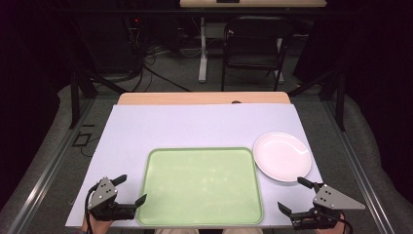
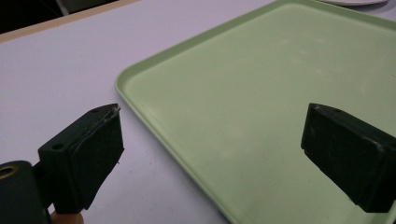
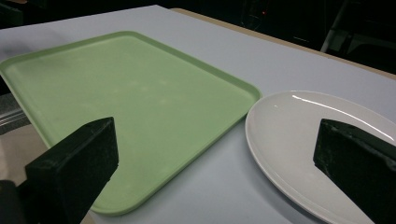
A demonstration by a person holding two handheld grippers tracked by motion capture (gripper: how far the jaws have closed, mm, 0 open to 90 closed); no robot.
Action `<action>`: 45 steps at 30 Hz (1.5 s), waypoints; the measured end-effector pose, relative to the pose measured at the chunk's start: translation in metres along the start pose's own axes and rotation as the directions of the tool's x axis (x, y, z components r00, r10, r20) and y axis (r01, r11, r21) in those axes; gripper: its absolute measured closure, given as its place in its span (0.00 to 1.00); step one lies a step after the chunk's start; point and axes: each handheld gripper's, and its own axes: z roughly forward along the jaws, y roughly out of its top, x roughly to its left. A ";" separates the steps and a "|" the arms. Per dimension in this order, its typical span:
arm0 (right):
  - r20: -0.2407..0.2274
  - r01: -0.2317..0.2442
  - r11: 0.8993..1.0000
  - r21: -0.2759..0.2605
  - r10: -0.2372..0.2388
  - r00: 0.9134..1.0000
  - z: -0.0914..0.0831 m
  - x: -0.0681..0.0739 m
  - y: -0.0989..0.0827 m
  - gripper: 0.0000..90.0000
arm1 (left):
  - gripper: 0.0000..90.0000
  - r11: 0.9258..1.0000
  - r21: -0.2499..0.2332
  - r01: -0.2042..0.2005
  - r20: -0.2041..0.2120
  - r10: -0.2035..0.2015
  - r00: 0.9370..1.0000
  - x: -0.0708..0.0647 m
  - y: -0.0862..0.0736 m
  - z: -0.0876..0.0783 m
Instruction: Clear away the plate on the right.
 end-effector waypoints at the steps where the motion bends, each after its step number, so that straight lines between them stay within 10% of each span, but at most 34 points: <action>1: 0.001 -0.002 1.000 -0.002 0.002 1.000 0.000 0.000 0.000 0.00 | 0.06 1.000 0.004 0.000 0.003 0.000 1.000 0.000 0.000 0.000; 45: 0.065 -0.134 0.990 0.033 0.131 0.989 -0.001 -0.008 -0.004 0.00 | 0.07 1.000 0.017 -0.007 -0.008 0.007 1.000 -0.001 -0.001 -0.001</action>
